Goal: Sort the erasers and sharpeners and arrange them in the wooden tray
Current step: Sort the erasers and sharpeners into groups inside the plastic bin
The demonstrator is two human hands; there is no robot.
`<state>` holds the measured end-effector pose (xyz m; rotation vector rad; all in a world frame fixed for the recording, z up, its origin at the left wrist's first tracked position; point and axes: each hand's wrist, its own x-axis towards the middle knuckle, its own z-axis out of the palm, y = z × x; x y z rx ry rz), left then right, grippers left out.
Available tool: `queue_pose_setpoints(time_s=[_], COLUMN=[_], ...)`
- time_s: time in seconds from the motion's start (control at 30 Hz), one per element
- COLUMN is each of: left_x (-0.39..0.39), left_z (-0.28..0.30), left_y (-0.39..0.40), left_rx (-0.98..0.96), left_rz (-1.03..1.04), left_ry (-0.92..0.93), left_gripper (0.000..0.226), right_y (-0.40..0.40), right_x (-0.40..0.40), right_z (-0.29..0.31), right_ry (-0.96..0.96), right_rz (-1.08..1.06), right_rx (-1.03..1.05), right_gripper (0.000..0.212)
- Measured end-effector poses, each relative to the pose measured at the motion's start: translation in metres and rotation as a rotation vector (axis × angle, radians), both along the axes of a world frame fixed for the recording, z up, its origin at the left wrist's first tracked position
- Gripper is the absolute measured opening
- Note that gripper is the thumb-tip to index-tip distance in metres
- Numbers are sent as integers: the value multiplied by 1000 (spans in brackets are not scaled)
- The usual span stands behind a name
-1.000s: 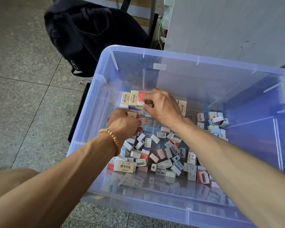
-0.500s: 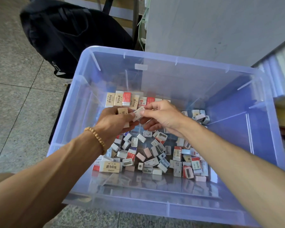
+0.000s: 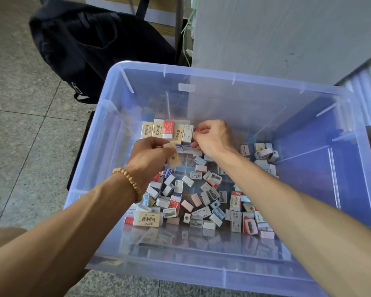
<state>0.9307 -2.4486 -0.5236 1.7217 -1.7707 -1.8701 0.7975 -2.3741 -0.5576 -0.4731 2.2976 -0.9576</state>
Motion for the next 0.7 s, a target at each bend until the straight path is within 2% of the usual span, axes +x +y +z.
queue_pose_setpoints(time_s=[0.03, 0.07, 0.17, 0.23, 0.3, 0.37, 0.4, 0.43, 0.53, 0.6, 0.7], left_x=[-1, -2, -9, -12, -14, -16, -17, -17, -16, -17, -20], left_z=[-1, -1, 1, 0, -1, -3, -4, -5, -10, -14, -21], left_y=[0, -1, -1, 0, 2, 3, 3, 1, -3, -3, -3], left_rx=[-17, -25, -15, 16, 68, 83, 21, -141, -786, -944, -1036], left_rz=[2, 6, -5, -34, -70, -91, -114, -188, -577, -752, -925], left_ry=[14, 29, 68, 95, 118, 118, 94, 34, -215, -337, -431], left_gripper=[7, 11, 15, 17, 19, 17, 13, 11, 24, 34, 42], right_y=[5, 11, 33, 41, 43, 44, 44, 44, 45, 43, 36], right_x=[1, 1, 2, 4, 7, 7, 6, 3, -13, -21, -19], right_z=[3, 8, 27, 35, 35, 34, 31, 28, 16, 9, -2], right_ry=[14, -3, -212, -143, 19, 102, 126, 157, 340, 416, 432], right_rz=[13, 49, 317, 535, 638, 636, 611, 562, 399, 397, 436], right_rx=[-31, -58, -159, -105, -17, 5, 12, 13, 83, 135, 115], right_gripper=[11, 16, 51, 70, 65, 57, 56, 55, 50, 48, 42])
